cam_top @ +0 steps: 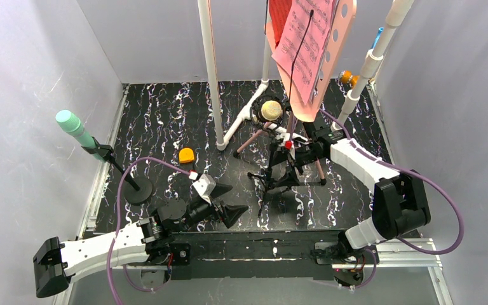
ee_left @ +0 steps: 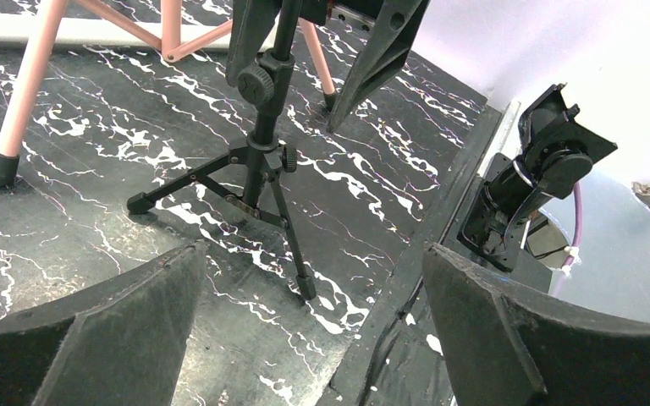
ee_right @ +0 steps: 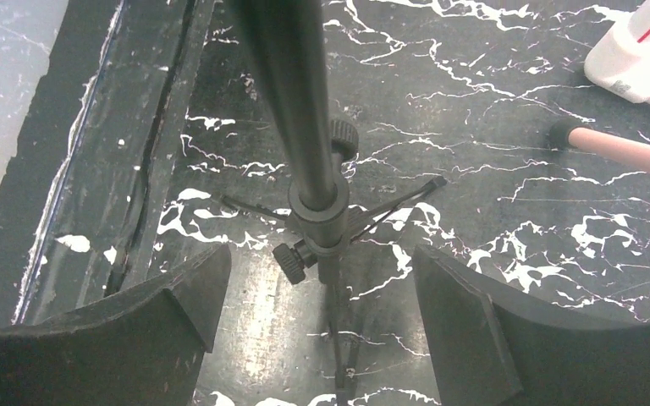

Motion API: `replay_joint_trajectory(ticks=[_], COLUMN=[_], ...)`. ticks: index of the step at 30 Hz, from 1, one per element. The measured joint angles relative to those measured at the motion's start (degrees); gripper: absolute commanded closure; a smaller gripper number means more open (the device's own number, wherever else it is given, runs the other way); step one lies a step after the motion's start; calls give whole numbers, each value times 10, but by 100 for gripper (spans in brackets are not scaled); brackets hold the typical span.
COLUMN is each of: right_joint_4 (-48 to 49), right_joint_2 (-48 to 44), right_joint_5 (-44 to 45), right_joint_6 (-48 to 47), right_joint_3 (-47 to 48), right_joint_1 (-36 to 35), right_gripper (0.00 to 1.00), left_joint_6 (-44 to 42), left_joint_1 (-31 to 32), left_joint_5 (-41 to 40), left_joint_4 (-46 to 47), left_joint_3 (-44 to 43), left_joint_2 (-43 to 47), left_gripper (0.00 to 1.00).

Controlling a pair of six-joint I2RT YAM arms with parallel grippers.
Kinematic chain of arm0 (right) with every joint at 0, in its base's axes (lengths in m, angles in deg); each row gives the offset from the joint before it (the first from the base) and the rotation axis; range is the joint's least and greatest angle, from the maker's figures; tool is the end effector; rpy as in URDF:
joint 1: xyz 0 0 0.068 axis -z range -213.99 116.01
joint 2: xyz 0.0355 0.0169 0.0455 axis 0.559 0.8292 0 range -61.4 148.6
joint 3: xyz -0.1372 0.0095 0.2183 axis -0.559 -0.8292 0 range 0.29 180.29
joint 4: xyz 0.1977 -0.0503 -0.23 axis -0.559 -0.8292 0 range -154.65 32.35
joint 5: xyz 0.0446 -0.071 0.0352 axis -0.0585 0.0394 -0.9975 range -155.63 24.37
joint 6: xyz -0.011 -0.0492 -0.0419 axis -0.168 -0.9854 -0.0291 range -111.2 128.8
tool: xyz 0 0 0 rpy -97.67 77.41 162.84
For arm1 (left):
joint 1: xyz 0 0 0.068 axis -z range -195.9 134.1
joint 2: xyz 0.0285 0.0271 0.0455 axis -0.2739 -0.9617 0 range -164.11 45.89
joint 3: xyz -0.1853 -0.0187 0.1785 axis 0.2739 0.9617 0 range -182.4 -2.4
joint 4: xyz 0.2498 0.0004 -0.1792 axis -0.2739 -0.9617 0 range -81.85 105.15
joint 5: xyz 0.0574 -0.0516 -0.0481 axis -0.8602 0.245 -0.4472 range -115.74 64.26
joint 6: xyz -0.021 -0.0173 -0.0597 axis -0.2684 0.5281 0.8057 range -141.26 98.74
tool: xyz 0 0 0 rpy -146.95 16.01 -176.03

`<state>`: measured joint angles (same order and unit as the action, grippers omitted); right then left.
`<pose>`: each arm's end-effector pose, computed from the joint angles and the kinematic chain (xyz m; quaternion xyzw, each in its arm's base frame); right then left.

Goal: Pack up the instrument practice props
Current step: Pick up the microphone stand with the microphone from the center of the board.

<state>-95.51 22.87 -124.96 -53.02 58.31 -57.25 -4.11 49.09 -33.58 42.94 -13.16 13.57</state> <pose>0.2845 0.1705 0.1947 -0.6543 0.5490 0.3910 0.3429 0.1034 -0.2048 0.2079 0.2235 0.6295 -0.4536 0.5899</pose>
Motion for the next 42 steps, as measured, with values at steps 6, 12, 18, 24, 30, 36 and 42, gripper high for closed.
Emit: replay_joint_trajectory(ticks=[6, 12, 18, 24, 30, 36, 42], right_joint_4=[33, 92, 106, 114, 132, 173, 231], right_joint_2=[4, -22, -31, -33, -36, -36, -36], right_joint_5=[-39, -54, -55, -62, -90, -108, -113], right_joint_6=[25, 65, 63, 63, 76, 119, 177], right_joint_3=[-14, -62, -79, -93, -94, -94, -106], right_joint_1=[28, 49, 49, 49, 49, 40, 19], right_gripper=[13, 10, 9, 10, 13, 22, 32], left_joint_6=[4, 5, 8, 12, 18, 20, 22], left_joint_1=[0, 0, 0, 0, 0, 0, 0], left_joint_5=[0, 0, 1, 2, 2, 4, 4], left_joint_4=[-2, -4, -5, -8, -8, -8, -9], left_joint_3=[0, 0, 0, 0, 0, 0, 0], left_joint_2=[0, 0, -1, -1, -1, -7, -17], left_gripper=[2, 2, 2, 2, 2, 2, 2])
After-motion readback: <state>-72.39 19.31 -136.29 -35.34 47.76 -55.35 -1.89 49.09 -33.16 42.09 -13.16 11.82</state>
